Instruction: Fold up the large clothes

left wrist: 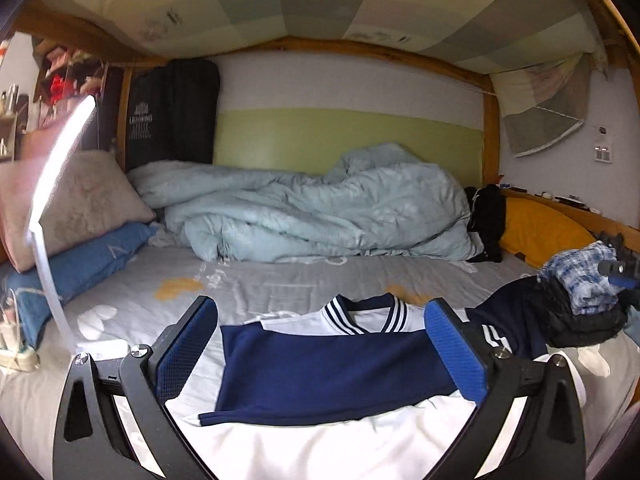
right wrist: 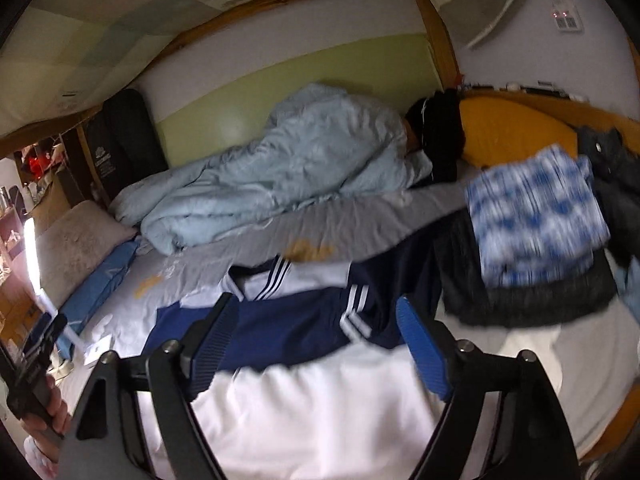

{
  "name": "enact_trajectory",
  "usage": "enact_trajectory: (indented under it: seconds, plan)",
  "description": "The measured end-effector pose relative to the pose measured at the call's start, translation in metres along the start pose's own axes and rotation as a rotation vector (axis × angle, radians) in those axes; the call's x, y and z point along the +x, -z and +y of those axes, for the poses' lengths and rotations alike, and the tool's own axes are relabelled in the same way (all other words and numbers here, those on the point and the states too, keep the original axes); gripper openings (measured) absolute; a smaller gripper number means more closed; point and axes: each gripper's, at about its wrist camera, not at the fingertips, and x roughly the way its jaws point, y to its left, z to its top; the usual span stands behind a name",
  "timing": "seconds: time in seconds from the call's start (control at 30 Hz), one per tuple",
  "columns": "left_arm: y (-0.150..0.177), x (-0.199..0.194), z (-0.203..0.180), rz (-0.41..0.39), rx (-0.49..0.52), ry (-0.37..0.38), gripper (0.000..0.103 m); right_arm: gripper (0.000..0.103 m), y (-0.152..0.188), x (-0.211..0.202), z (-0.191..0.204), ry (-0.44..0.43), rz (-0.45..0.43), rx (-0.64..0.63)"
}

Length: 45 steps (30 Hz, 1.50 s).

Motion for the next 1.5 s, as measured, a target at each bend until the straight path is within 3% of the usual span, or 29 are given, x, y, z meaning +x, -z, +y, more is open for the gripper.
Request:
enact_trajectory:
  seconds: [0.1, 0.17, 0.3, 0.37, 0.47, 0.63, 0.77, 0.8, 0.83, 0.87, 0.97, 1.07, 1.3, 1.4, 1.5]
  plan:
    - [0.02, 0.028, 0.007, 0.052, -0.022, 0.0, 0.103, 0.074, -0.014, 0.034, -0.009, 0.047, -0.011, -0.019]
    - [0.038, 0.048, 0.014, 0.094, -0.039, -0.021, 0.103, 0.066, -0.017, 0.065, -0.022, 0.061, 0.008, -0.002]
    - [0.063, 0.085, 0.017, 0.182, -0.034, -0.05, 0.103, 0.043, -0.003, 0.144, -0.06, 0.13, 0.161, 0.055]
    - [0.071, 0.096, 0.018, 0.188, -0.027, -0.054, 0.103, 0.041, 0.003, 0.175, -0.079, 0.179, 0.243, 0.074]
    - [0.089, 0.116, 0.019, 0.203, 0.009, -0.097, 0.103, 0.041, 0.002, 0.206, -0.096, 0.23, 0.298, 0.032]
    - [0.121, 0.142, 0.016, 0.285, 0.012, -0.074, 0.103, 0.031, 0.01, 0.231, -0.112, 0.261, 0.35, 0.056]
    - [0.133, 0.151, 0.008, 0.318, 0.045, -0.055, 0.103, 0.027, 0.015, 0.237, -0.113, 0.297, 0.327, 0.046]
    - [0.132, 0.149, 0.009, 0.31, 0.037, -0.054, 0.103, 0.02, 0.015, 0.239, -0.115, 0.304, 0.325, 0.054]
    - [0.132, 0.149, 0.009, 0.305, 0.032, -0.057, 0.103, 0.007, 0.016, 0.24, -0.117, 0.319, 0.32, 0.065]
    - [0.133, 0.148, 0.009, 0.3, 0.03, -0.057, 0.103, 0.004, 0.017, 0.239, -0.12, 0.331, 0.308, 0.079]
    - [0.132, 0.145, 0.008, 0.288, 0.041, -0.057, 0.103, 0.003, 0.016, 0.233, -0.123, 0.304, 0.262, 0.102]
    - [0.134, 0.148, 0.01, 0.31, 0.032, -0.055, 0.103, 0.003, 0.013, 0.225, -0.112, 0.346, 0.245, 0.048]
    - [0.136, 0.154, 0.026, 0.347, -0.056, -0.066, 0.103, 0.003, 0.008, 0.204, -0.097, 0.199, 0.187, 0.054]
    - [0.136, 0.152, 0.024, 0.34, -0.041, -0.072, 0.103, 0.003, 0.011, 0.203, -0.085, 0.104, 0.235, 0.02]
    - [0.136, 0.153, 0.023, 0.345, -0.034, -0.066, 0.103, 0.003, 0.021, 0.206, -0.057, -0.011, 0.314, -0.103]
